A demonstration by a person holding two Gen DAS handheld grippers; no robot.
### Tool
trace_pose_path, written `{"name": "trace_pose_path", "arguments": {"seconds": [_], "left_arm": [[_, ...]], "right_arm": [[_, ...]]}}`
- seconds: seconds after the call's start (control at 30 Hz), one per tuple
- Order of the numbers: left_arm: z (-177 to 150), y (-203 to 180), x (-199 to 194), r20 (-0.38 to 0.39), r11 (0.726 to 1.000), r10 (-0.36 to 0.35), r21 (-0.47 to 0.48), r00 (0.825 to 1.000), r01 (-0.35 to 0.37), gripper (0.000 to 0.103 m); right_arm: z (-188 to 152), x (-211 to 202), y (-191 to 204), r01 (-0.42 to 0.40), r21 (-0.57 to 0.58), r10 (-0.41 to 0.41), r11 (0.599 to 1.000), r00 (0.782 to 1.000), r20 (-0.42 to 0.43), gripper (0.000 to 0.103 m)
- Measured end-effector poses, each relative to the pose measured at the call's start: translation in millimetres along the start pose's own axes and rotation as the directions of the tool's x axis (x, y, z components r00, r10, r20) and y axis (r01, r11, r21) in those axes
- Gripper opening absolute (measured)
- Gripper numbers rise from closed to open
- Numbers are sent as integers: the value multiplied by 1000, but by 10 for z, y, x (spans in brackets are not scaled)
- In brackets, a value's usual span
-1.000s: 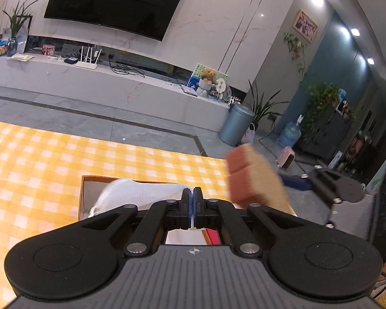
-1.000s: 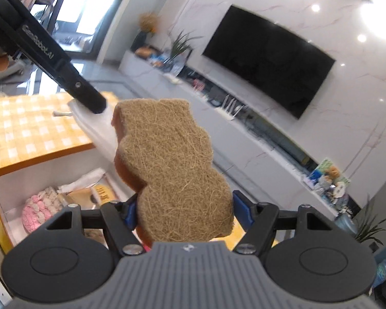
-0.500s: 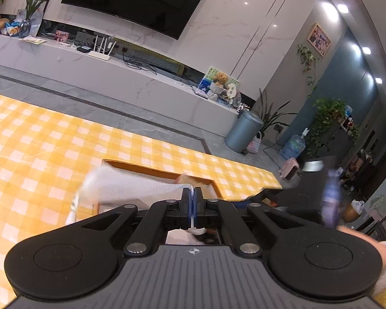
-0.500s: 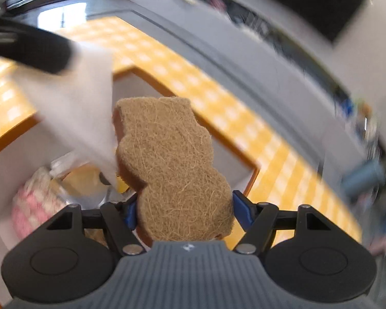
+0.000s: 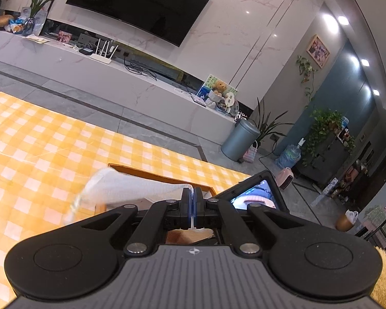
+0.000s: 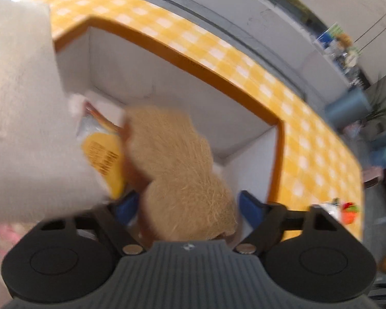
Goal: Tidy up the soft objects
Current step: 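Carry the sponge with right tool while left tool carries the mesh bag over the bin, then open the right tool to drop the sponge while left tool releases the mesh bag into the bin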
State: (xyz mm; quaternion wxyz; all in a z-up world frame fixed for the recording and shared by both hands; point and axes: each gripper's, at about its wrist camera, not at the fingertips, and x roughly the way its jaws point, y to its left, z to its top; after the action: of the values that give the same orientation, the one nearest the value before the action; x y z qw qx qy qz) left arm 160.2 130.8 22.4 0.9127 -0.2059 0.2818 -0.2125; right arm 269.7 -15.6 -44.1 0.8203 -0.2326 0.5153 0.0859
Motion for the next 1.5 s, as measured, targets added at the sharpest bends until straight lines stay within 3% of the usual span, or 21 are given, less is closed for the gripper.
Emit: {"name": "trace_pose_path", "arguments": {"seconds": [0.03,0.17,0.33,0.47,0.6,0.83,0.97,1.03,1.13,1.27,1.4,1.5], "left_arm": [[3,6,-4,-3,1000,-7,0,1000,7,1],[16,16,-29,0,1000,-15,-6,1000,15,1],[20,-10,-82,10,1000,-26,3,1000,26,1],[11,-11,-70,7,1000,-26,3,1000,26,1],[1,-34,-40,-1,999,-44,14,999,44,1],[23,-297,68,-2,992,-64,111,998,64,1],[-38,-429,212,-24,985,-59,163,998,62,1],[-70,-475,299,-37,982,-59,177,998,65,1],[-131,-518,428,-72,976,-112,178,991,123,1],[-223,-606,550,-68,968,-124,212,990,136,1],[-292,-635,633,-69,954,-196,217,978,206,1],[-293,-720,687,-68,946,-181,260,981,193,1]], "right_arm": [[-17,-39,-13,-29,4,28,1000,999,17,100],[-56,-186,-27,-9,-44,12,999,998,69,100],[-114,-428,-201,-71,-23,73,997,986,147,100],[-162,-627,-337,-101,-13,102,995,974,202,81],[-224,-771,-421,-116,-4,113,993,962,250,81],[-470,-893,-423,42,-105,1,994,928,373,83],[-659,-953,-454,105,-167,-22,980,899,438,83],[-715,-941,-491,118,-179,-26,977,896,444,83],[-835,-927,-566,109,-186,-11,976,887,462,84],[-974,-855,-760,54,-131,14,990,882,472,84],[-1176,-784,-904,3,-75,35,997,861,507,84],[-1301,-733,-1051,-24,-11,26,1000,840,542,84]]}}
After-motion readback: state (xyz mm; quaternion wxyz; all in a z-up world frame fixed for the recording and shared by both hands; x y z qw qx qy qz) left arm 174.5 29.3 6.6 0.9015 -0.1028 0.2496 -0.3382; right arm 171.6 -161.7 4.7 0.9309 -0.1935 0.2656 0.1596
